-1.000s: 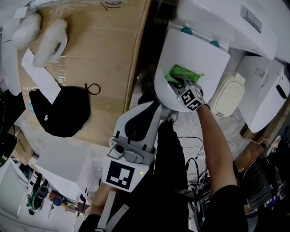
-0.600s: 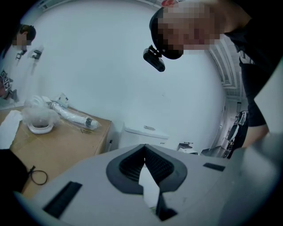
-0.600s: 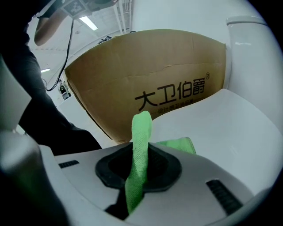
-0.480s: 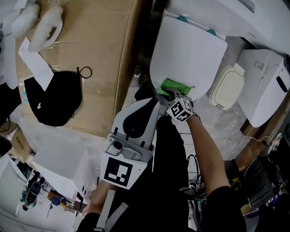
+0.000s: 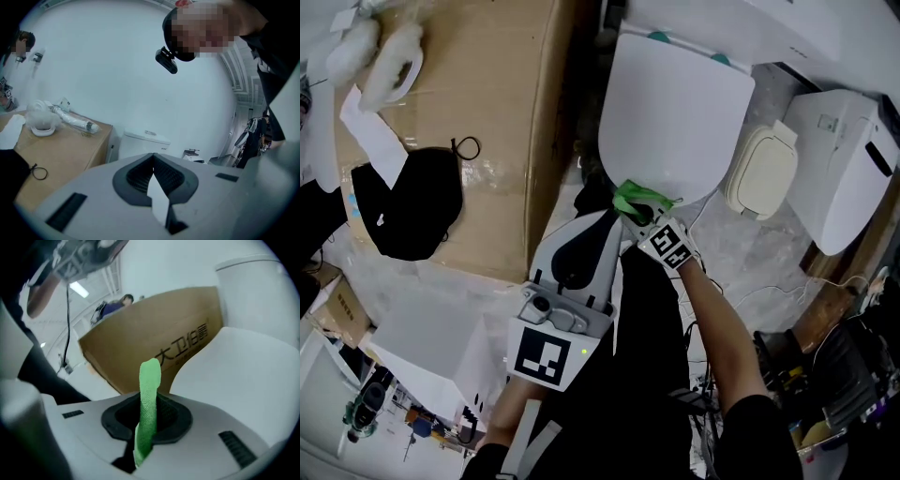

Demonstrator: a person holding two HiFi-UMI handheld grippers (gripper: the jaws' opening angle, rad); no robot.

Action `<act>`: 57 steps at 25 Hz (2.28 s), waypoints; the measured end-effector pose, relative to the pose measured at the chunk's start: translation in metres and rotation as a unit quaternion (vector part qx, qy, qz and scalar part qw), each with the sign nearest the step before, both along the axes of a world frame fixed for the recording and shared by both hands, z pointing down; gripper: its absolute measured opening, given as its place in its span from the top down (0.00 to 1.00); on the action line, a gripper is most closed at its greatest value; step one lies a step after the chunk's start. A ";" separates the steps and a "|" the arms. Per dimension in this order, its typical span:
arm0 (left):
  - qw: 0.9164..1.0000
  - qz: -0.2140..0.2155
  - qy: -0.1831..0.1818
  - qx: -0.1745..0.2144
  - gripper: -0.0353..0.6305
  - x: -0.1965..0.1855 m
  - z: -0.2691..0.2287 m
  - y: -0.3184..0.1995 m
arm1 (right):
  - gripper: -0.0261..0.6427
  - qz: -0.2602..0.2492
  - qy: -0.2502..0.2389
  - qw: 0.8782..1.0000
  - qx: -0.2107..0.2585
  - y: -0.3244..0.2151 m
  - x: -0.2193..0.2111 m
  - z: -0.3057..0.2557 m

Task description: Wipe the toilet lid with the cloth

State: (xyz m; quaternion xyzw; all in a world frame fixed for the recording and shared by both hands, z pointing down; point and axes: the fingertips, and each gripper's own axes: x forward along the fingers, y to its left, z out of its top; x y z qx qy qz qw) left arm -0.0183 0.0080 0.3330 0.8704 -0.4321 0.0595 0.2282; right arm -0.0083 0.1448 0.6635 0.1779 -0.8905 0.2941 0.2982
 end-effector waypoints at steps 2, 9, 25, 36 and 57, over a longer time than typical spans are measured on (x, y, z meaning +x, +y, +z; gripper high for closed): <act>1.000 0.008 0.000 0.000 0.94 0.004 0.000 -0.003 | 0.88 0.127 -0.066 0.990 -0.016 -0.037 0.022 -0.031; 1.000 0.026 0.005 0.000 0.94 0.017 0.001 -0.033 | 0.88 0.486 -0.220 0.846 0.012 -0.173 0.156 -0.102; 0.998 0.062 0.006 -0.004 0.94 0.027 0.011 -0.101 | 0.88 0.663 0.021 0.742 0.100 -0.304 0.325 -0.050; 0.998 0.061 0.007 -0.021 0.94 0.022 0.024 -0.114 | 0.88 0.612 0.019 0.790 0.029 -0.344 0.283 0.015; 0.999 0.024 0.003 -0.022 0.94 0.030 0.035 -0.100 | 0.88 0.096 0.111 0.984 0.104 -0.322 0.170 0.028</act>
